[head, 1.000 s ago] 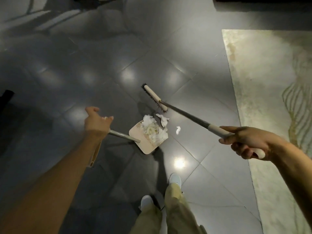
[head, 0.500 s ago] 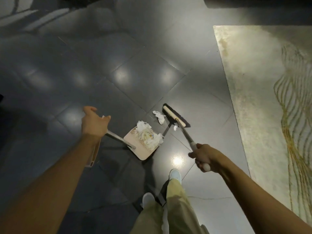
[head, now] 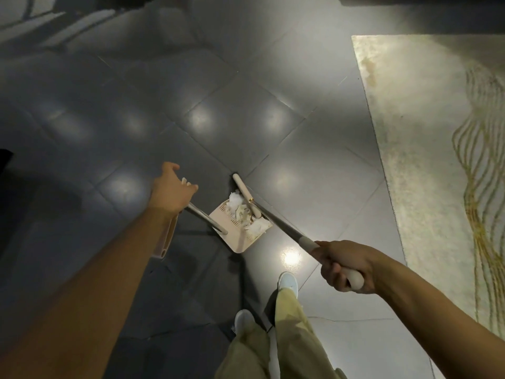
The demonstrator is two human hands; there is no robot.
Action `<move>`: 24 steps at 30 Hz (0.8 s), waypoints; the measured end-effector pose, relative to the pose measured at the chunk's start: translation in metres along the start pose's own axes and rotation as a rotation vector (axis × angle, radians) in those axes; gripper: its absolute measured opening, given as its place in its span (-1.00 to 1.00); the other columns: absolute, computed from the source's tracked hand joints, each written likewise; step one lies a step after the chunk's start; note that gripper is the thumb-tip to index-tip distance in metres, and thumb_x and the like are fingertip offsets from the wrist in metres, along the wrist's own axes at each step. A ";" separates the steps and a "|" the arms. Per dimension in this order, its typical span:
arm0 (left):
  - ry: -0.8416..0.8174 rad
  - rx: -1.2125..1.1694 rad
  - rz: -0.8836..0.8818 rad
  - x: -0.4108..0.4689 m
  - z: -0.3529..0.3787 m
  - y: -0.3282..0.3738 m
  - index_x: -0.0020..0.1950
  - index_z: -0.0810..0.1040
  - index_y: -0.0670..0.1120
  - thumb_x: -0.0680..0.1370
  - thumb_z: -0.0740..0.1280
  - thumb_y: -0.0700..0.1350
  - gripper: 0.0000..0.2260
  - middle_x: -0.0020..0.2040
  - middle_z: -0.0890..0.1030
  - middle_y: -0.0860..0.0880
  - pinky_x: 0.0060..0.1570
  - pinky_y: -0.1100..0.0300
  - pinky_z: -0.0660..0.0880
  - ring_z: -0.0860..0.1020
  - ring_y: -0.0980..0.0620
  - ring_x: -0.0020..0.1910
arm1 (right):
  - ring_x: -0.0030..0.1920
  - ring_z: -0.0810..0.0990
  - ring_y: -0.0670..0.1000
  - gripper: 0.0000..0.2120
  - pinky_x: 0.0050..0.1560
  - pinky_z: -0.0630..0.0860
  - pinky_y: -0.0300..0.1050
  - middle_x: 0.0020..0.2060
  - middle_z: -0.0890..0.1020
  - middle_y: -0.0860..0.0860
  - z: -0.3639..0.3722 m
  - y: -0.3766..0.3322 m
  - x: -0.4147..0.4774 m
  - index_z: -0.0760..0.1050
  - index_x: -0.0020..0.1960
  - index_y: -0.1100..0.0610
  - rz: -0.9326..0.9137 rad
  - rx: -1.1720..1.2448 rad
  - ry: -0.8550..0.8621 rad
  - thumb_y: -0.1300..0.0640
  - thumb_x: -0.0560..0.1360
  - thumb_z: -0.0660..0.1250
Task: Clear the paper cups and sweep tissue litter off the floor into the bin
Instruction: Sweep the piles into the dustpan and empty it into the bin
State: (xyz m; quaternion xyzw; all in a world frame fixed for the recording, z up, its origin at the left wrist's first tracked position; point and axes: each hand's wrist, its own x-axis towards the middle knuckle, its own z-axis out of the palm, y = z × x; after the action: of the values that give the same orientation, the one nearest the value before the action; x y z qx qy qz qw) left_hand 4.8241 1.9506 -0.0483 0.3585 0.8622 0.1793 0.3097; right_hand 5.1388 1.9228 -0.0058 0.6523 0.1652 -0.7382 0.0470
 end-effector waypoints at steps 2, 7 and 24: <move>-0.014 0.017 0.033 -0.004 0.000 -0.004 0.39 0.29 -0.07 0.49 0.36 -0.17 -0.50 -0.01 0.55 -0.14 0.02 -0.04 0.55 0.56 -0.21 0.02 | -0.63 0.31 -0.12 -0.86 -0.68 0.26 -0.35 -0.56 0.38 0.04 -0.002 0.003 0.005 0.40 0.14 0.11 -0.005 0.019 0.001 0.20 0.60 0.15; -0.029 0.007 0.085 -0.016 0.004 -0.012 0.36 0.41 -0.04 0.53 0.30 -0.25 -0.60 -0.08 0.51 -0.11 -0.03 0.05 0.55 0.53 -0.11 -0.11 | -0.55 0.39 -0.07 -0.74 -0.63 0.34 -0.31 -0.44 0.45 0.11 0.003 0.017 0.019 0.35 0.27 0.05 -0.014 -0.022 -0.022 0.20 0.60 0.17; 0.034 -0.123 -0.117 -0.060 0.029 -0.010 0.55 -0.03 0.09 0.53 0.26 -0.26 -0.29 -0.02 0.51 -0.15 -0.51 0.15 0.49 0.52 -0.03 -0.36 | -0.58 0.38 -0.11 -0.50 -0.58 0.37 -0.30 -0.48 0.44 0.07 0.026 0.080 0.025 0.19 0.49 -0.07 -0.045 -0.114 0.049 0.19 0.60 0.21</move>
State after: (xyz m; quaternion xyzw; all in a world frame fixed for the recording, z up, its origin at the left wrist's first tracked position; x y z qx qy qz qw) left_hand 4.8717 1.9026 -0.0503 0.2848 0.8742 0.2194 0.3264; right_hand 5.1337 1.8429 -0.0420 0.6628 0.2226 -0.7122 0.0635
